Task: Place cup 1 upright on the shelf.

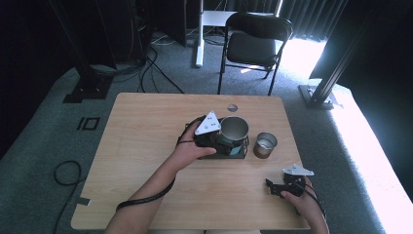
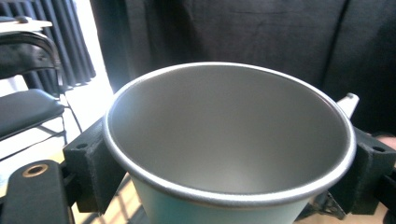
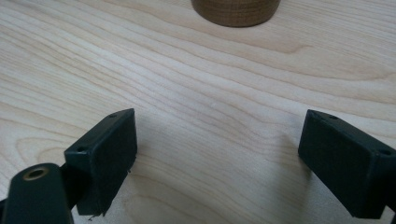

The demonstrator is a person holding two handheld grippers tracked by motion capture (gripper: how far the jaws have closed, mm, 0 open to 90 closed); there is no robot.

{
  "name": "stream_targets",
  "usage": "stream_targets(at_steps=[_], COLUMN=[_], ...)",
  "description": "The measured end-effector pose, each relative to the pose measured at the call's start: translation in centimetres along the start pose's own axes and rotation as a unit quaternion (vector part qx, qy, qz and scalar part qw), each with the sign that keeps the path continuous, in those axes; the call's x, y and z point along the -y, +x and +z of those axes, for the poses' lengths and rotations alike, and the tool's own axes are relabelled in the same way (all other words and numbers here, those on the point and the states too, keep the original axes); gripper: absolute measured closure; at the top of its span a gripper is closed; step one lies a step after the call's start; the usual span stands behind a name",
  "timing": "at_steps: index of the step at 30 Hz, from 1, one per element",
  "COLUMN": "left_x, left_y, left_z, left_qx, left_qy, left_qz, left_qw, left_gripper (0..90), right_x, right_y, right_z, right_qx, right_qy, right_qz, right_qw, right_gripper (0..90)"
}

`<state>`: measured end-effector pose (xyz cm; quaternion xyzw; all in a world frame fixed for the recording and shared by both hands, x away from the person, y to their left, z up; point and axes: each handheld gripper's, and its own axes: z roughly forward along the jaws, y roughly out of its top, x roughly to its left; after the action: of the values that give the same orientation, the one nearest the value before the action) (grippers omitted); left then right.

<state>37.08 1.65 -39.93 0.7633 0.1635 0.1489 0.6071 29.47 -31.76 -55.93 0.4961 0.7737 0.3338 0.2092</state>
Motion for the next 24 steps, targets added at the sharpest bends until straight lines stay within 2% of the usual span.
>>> stream_targets(at_steps=[1,6,7,8,11,17,24], left_x=[0.0,-0.5,-0.5,-0.5,-0.4,0.3,1.9], left_y=[0.0,1.7,1.7,2.3,3.2,4.7,6.3], left_z=[0.0,-1.2,-1.2,-1.5,-2.0,-2.8,-3.2], left_qx=[0.0,-0.03,-0.03,-0.042,-0.057,-0.072,-0.093], left_qy=[0.0,-0.012,-0.012,-0.016,-0.019,-0.019,-0.014], left_qz=[0.0,-0.006,-0.006,-0.011,-0.018,-0.03,-0.046], left_qw=[1.0,0.9994,0.9994,0.9989,0.998,0.9967,0.9945], left_gripper=[13.4,13.4,13.4,13.4,13.4,13.4,13.4], right_x=[0.0,0.0,0.0,0.0,0.0,0.0,0.0], right_y=[0.0,0.0,0.0,0.0,0.0,0.0,0.0], right_z=[0.0,0.0,0.0,0.0,0.0,0.0,0.0], right_qx=[0.0,0.0,0.0,0.0,0.0,0.0,0.0], right_qy=[0.0,0.0,0.0,0.0,0.0,0.0,0.0], right_qz=[0.0,0.0,0.0,0.0,0.0,0.001,0.0], right_qw=[1.0,1.0,1.0,1.0,1.0,1.0,1.0], right_gripper=[11.2,11.3,11.3,11.3,11.3,11.3,11.3])
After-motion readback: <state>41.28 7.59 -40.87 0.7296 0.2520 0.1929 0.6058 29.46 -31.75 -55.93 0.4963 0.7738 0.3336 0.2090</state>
